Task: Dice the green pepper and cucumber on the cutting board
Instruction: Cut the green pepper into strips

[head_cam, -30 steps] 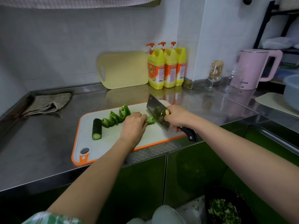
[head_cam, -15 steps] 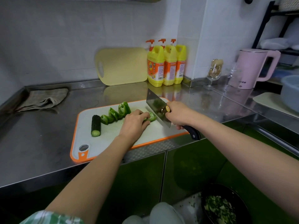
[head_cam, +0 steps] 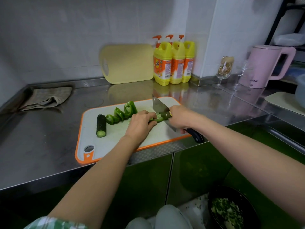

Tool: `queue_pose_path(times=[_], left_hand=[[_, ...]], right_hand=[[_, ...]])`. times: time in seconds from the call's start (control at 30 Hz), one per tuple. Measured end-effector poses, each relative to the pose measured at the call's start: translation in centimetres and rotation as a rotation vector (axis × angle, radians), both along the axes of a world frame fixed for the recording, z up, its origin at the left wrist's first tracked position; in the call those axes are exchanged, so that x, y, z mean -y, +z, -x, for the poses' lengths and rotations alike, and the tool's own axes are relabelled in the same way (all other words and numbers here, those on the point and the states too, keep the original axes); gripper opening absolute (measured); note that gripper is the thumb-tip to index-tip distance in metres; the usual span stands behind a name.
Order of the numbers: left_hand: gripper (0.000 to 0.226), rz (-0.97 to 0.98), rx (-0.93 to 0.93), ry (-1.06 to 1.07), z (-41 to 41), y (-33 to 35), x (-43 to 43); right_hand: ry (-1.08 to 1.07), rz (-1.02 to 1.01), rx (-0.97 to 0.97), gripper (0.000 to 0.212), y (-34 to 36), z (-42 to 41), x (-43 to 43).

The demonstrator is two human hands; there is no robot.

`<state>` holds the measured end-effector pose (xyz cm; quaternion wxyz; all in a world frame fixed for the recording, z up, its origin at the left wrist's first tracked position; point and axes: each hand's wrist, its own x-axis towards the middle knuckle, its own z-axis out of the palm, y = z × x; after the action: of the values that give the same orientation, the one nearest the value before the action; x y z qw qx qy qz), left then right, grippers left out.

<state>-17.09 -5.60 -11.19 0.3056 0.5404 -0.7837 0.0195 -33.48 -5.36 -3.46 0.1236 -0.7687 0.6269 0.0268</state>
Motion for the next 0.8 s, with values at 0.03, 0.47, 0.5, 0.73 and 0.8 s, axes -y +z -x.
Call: queue_pose_path(times=[0.03, 0.47, 0.5, 0.73, 0.8], left_hand=[[0.016, 0.003, -0.005, -0.006, 0.0, 0.0, 0.0], [0.016, 0.019, -0.013, -0.011, -0.1, 0.0, -0.1], [0.016, 0.017, -0.014, -0.011, -0.1, 0.0, -0.1], [0.016, 0.003, -0.019, -0.008, 0.1, 0.0, -0.1], [0.016, 0.004, -0.019, -0.013, 0.0, 0.0, -0.1]], right_hand=[[-0.009, 0.008, 0.006, 0.028, -0.1, -0.1, 0.3], [-0.043, 0.039, 0.228, 0.015, 1.3, 1.2, -0.5], [-0.041, 0.022, 0.201, 0.017, 1.4, 1.0, -0.6], [-0.032, 0.006, 0.045, 0.025, 0.1, -0.3, -0.1], [-0.036, 0.022, 0.052, 0.023, -0.4, -0.8, 0.2]])
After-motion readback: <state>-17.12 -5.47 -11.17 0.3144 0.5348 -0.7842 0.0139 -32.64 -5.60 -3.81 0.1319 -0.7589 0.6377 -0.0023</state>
